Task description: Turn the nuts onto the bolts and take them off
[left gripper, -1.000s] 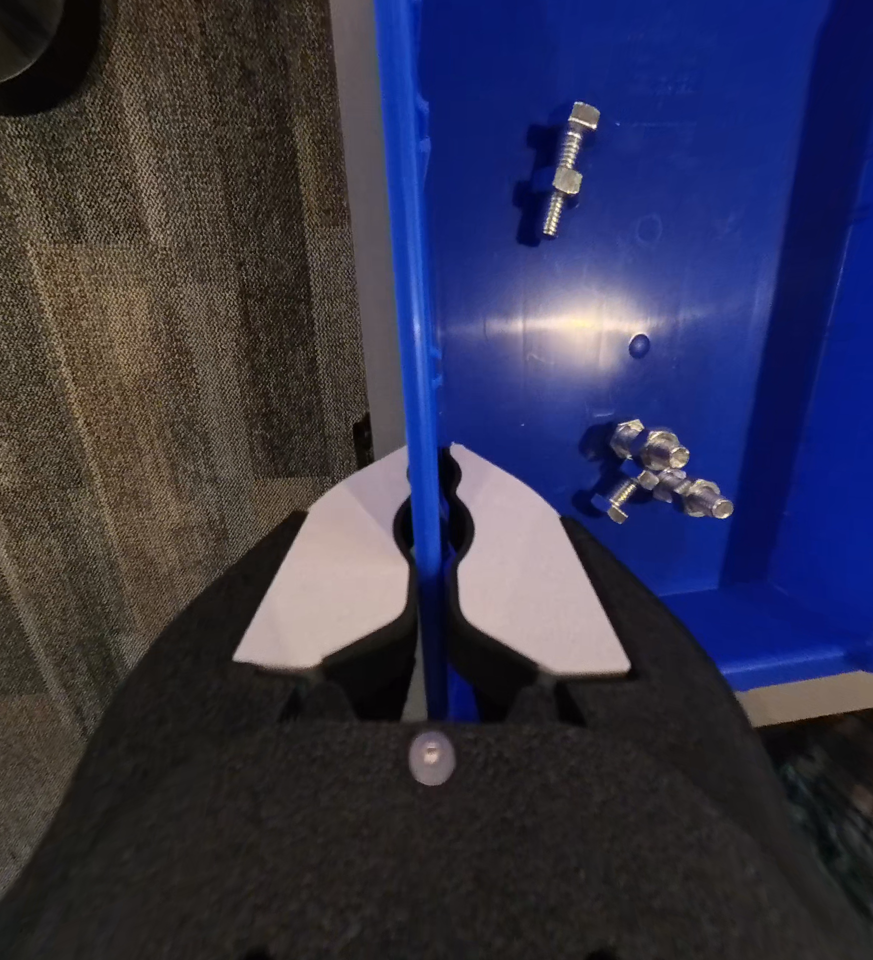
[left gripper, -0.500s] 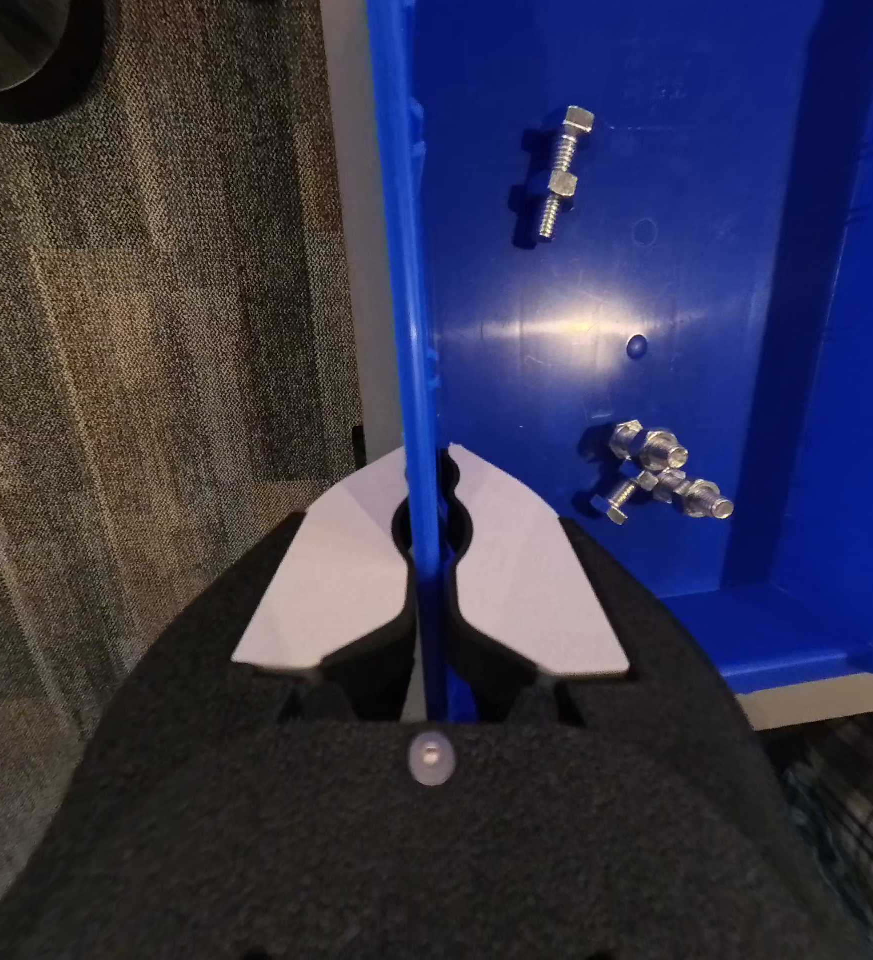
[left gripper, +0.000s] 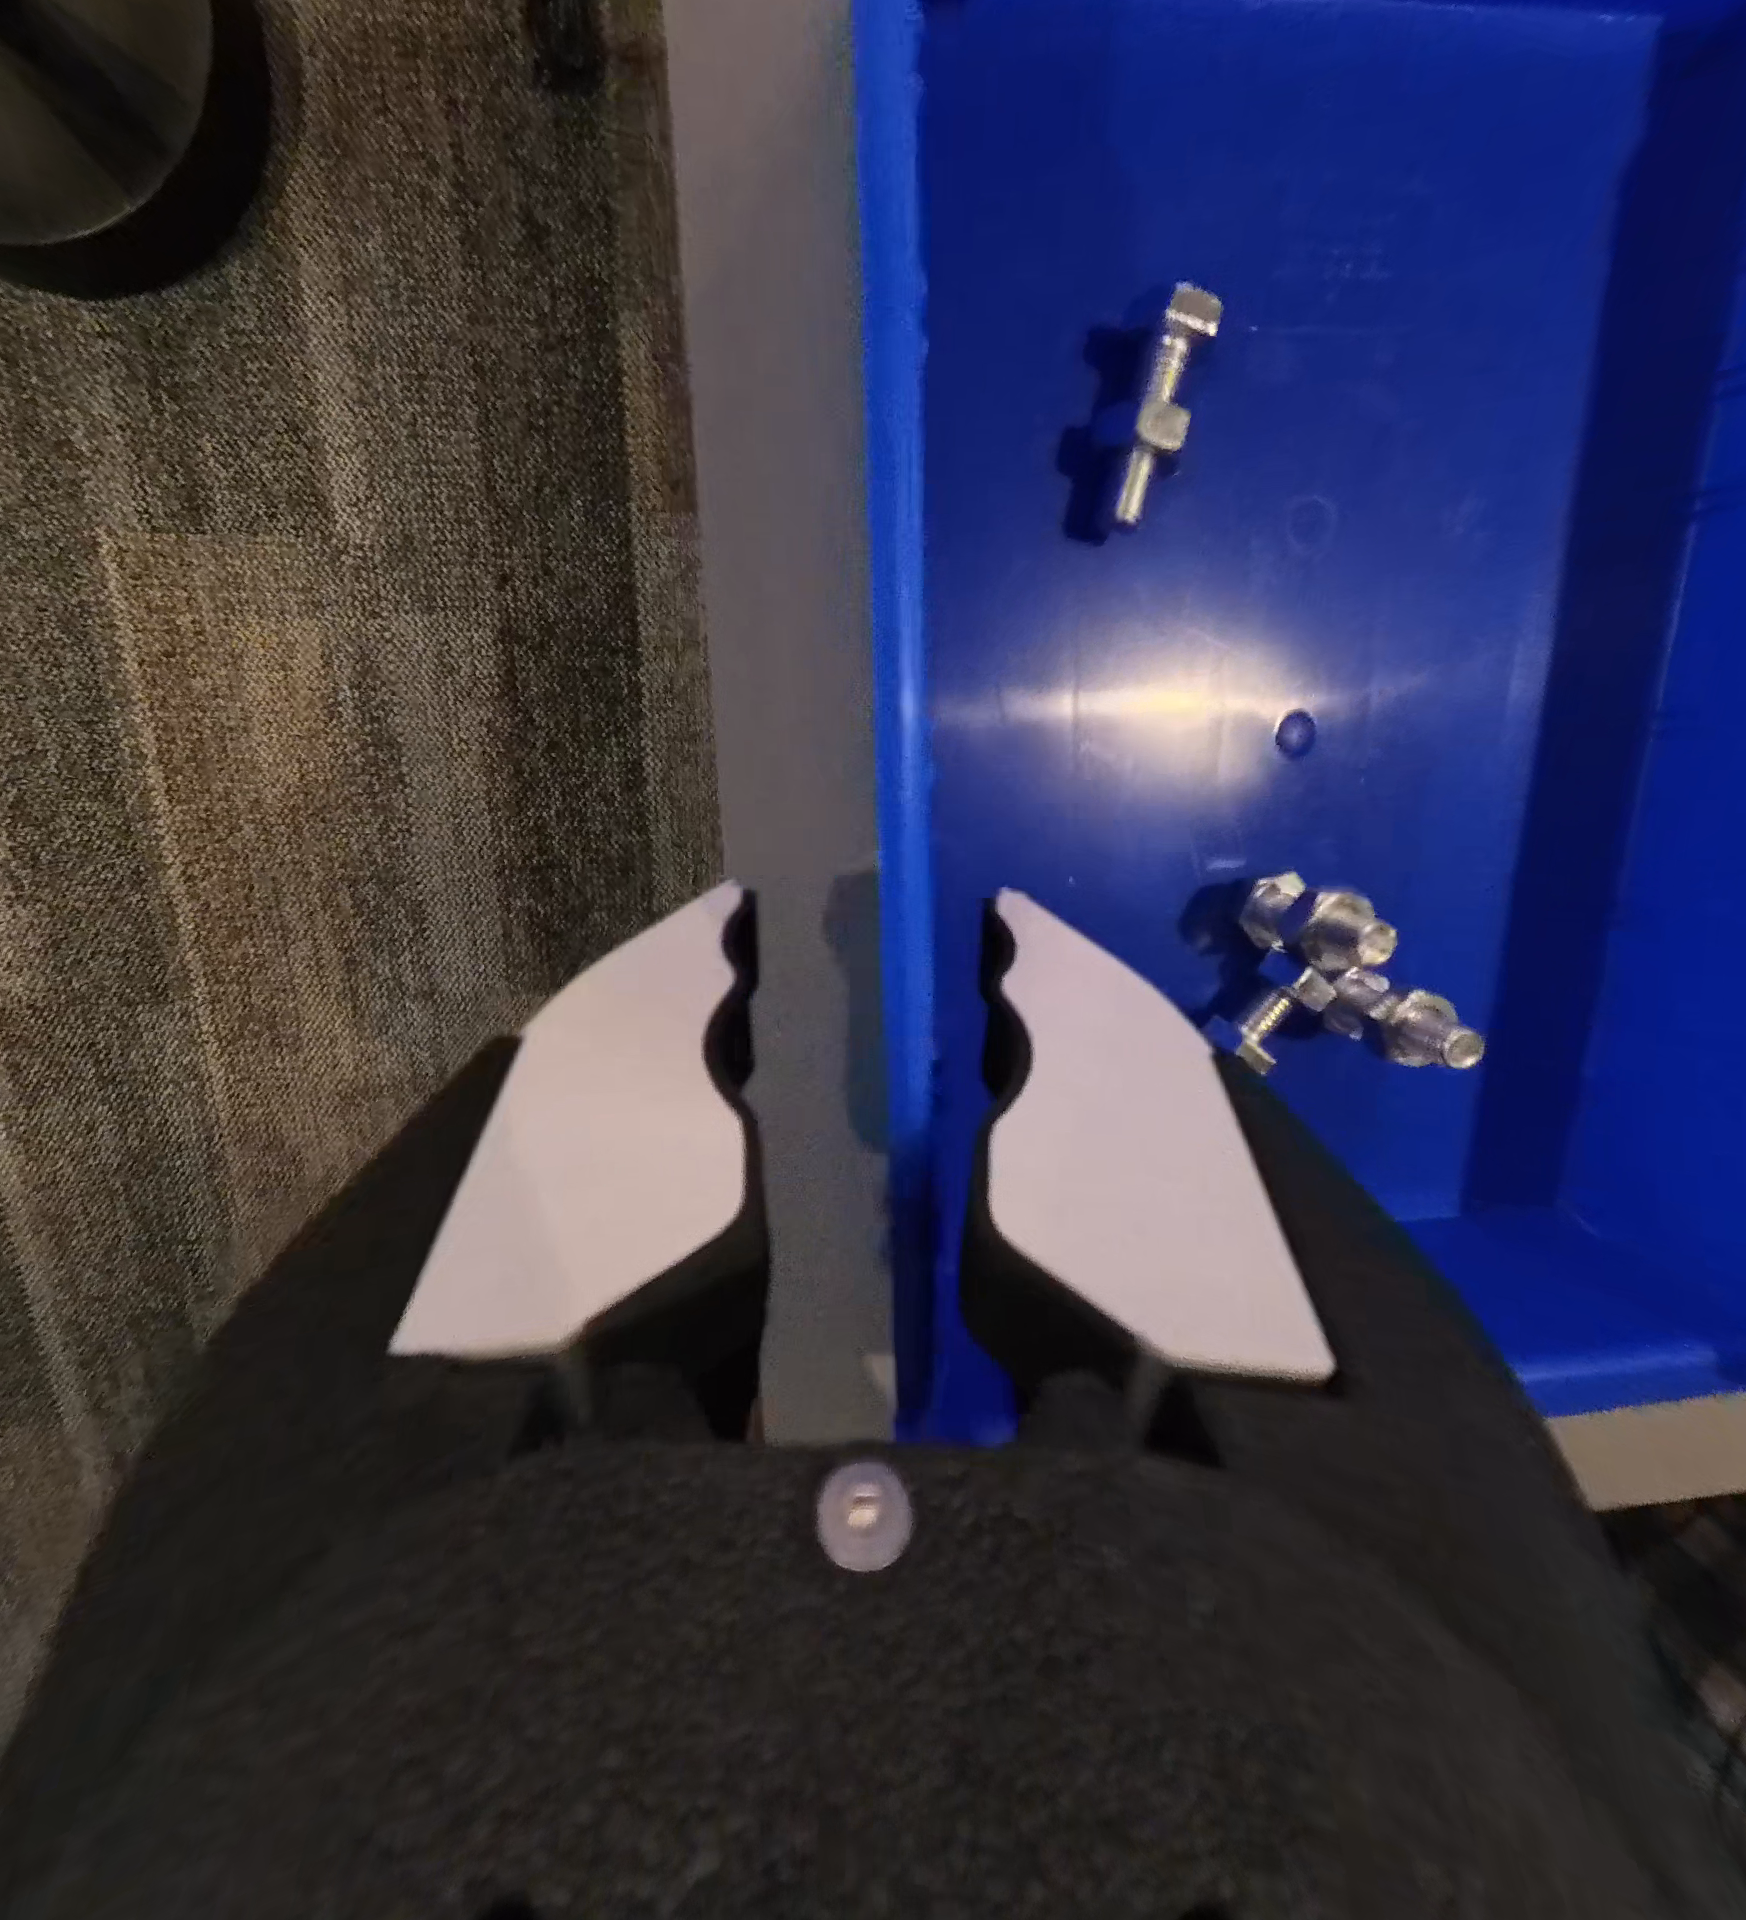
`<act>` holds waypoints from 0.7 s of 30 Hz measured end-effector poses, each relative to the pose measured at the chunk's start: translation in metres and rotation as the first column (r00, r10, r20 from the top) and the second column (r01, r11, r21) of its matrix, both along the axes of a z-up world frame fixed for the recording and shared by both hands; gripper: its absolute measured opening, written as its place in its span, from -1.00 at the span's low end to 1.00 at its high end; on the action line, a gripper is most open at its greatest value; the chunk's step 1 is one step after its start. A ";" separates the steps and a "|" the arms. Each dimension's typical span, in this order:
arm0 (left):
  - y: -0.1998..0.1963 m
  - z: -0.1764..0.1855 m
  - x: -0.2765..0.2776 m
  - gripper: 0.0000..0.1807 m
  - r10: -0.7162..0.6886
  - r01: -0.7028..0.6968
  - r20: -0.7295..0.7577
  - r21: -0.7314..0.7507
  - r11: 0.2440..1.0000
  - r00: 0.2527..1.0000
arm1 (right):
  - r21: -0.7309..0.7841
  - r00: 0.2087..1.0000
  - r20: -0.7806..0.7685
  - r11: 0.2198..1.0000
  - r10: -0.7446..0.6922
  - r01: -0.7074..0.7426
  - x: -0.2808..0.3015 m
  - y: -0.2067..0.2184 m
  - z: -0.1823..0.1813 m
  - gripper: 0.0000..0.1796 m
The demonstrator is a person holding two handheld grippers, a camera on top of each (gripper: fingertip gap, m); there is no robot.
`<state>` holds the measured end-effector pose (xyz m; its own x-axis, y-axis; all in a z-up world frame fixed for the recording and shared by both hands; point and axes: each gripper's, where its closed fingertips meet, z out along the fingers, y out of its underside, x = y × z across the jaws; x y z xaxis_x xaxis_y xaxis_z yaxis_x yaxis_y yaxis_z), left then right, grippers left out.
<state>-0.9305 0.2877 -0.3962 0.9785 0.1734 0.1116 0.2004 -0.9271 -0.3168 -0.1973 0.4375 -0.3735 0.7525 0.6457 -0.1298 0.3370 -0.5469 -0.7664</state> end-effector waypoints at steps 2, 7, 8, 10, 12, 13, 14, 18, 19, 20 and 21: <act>0.003 0.008 -0.005 -0.40 0.033 -0.033 -0.004 0.049 0.998 0.999 | 0.009 1.000 -0.012 1.000 -0.004 0.004 0.005 -0.002 0.002 -0.28; 0.004 0.056 -0.020 -0.07 0.091 -0.076 -0.070 0.188 0.979 0.993 | 0.056 1.000 -0.027 0.998 -0.008 0.009 0.015 -0.007 0.004 -0.28; 0.005 0.070 -0.019 -0.03 0.077 -0.053 -0.095 0.226 0.973 0.993 | 0.061 1.000 -0.028 0.998 -0.008 0.010 0.017 -0.007 0.004 -0.28; 0.010 0.098 -0.008 -0.04 0.008 0.036 -0.145 0.298 0.954 0.989 | 0.065 0.999 -0.035 0.998 -0.006 0.008 0.018 -0.008 0.004 -0.28; 0.013 0.118 0.012 -0.06 -0.097 0.155 -0.193 0.318 0.935 0.976 | 0.063 0.999 -0.044 0.998 0.001 0.001 0.017 -0.010 0.005 -0.29; 0.014 0.123 0.023 -0.07 -0.148 0.211 -0.218 0.303 0.929 0.965 | 0.063 0.999 -0.045 0.998 0.002 0.000 0.016 -0.011 0.005 -0.29; 0.014 0.125 0.034 -0.08 -0.197 0.261 -0.238 0.279 0.924 0.951 | 0.066 0.999 -0.045 0.998 0.003 0.000 0.016 -0.011 0.006 -0.29; 0.012 0.110 0.078 -0.19 -0.363 0.408 -0.252 0.160 0.899 0.897 | 0.067 0.999 -0.039 0.998 0.013 -0.010 0.011 -0.013 0.004 -0.29; 0.012 0.103 0.087 -0.23 -0.403 0.444 -0.259 0.125 0.887 0.878 | 0.066 0.999 -0.037 0.998 0.017 -0.015 0.009 -0.014 0.003 -0.29; 0.011 0.095 0.093 -0.27 -0.438 0.474 -0.266 0.089 0.876 0.859 | 0.063 0.999 -0.033 0.998 0.022 -0.020 0.009 -0.014 0.001 -0.29; 0.010 0.087 0.097 -0.28 -0.467 0.498 -0.269 0.055 0.865 0.842 | 0.058 0.999 -0.028 0.998 0.025 -0.023 0.008 -0.015 0.000 -0.30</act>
